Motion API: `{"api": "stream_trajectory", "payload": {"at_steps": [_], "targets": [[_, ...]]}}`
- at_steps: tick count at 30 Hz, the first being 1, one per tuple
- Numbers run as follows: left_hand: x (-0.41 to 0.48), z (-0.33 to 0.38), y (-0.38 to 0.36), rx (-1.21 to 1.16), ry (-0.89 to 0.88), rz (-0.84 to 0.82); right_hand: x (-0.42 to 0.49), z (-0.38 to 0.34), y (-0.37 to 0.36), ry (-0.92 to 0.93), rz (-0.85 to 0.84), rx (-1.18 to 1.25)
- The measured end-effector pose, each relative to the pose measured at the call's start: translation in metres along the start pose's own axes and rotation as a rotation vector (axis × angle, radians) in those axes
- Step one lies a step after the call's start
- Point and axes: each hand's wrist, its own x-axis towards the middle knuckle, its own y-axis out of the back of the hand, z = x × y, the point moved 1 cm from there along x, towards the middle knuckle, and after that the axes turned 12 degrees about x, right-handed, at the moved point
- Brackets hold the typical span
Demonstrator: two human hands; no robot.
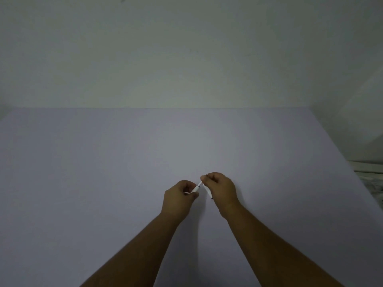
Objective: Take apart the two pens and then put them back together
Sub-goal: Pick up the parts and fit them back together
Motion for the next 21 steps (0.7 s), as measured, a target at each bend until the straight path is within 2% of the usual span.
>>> {"api": "stream_trajectory", "payload": {"at_steps": [2,5,8,11,14,18,19,21], "targets": [[0.000,-0.001,0.001,-0.024,0.004,-0.014,0.004,0.000,0.004,-0.004,0.003,0.012],[-0.001,-0.003,0.004,-0.075,0.009,-0.032,0.016,-0.004,0.020,0.017,0.136,-0.010],[-0.001,-0.003,0.005,-0.087,0.010,-0.039,0.028,-0.001,0.040,0.028,0.193,-0.408],[-0.001,-0.004,0.005,-0.084,0.011,-0.042,0.030,0.009,0.043,0.005,0.067,-0.796],[-0.001,-0.007,0.006,-0.078,0.015,-0.050,0.031,0.019,0.037,0.028,-0.005,-1.004],[-0.001,-0.009,0.007,-0.058,0.017,-0.062,0.032,0.023,0.032,0.043,0.032,-1.047],[0.000,-0.010,0.007,-0.053,0.016,-0.064,0.032,0.022,0.031,0.044,0.053,-1.005],[0.000,-0.010,0.007,-0.034,0.009,-0.066,0.033,0.016,0.029,0.055,0.128,-0.760]]}}
